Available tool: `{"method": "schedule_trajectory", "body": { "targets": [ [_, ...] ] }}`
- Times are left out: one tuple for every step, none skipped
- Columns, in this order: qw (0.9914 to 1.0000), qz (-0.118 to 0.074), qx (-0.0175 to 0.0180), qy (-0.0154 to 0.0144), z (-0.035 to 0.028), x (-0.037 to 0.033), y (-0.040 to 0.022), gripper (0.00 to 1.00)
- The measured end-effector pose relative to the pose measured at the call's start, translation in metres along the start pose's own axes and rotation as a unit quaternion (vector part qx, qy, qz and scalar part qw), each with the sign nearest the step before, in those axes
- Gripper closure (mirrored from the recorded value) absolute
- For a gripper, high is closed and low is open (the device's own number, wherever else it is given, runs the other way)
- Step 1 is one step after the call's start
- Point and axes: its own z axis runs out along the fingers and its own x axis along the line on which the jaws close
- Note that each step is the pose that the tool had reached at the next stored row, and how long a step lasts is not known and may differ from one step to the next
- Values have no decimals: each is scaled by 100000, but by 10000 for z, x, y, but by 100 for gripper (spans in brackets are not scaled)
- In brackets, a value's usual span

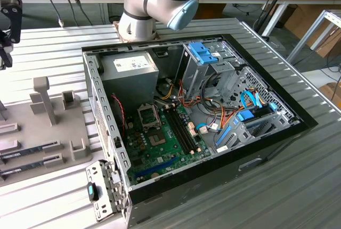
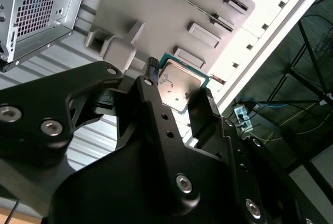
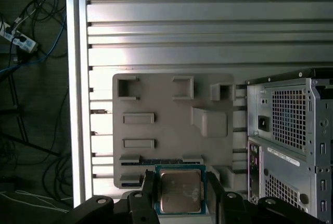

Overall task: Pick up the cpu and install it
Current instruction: 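Pick up the cpu and move it towards the insertion slot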

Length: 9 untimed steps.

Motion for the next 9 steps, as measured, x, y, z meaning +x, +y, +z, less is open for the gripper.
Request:
{"method": "schedule_trajectory", "body": {
  "targets": [
    [100000, 2, -2, -5, 1, -12, 0, 53],
    [100000, 5, 0, -2, 1, -26, 1, 53],
    [100000, 2, -1, -2, 2, -46, 1, 53],
    [100000, 0, -1, -1, 2, -57, 2, 53],
    [100000, 1, 0, -1, 2, -68, 2, 53],
    [100000, 2, -3, -6, 3, -85, 3, 53],
    [100000, 0, -4, -7, 3, -97, 3, 53],
    [100000, 0, 0, -1, 3, -116, 3, 53],
    [100000, 1, 0, 0, 4, -130, 4, 53]
  ]
}}
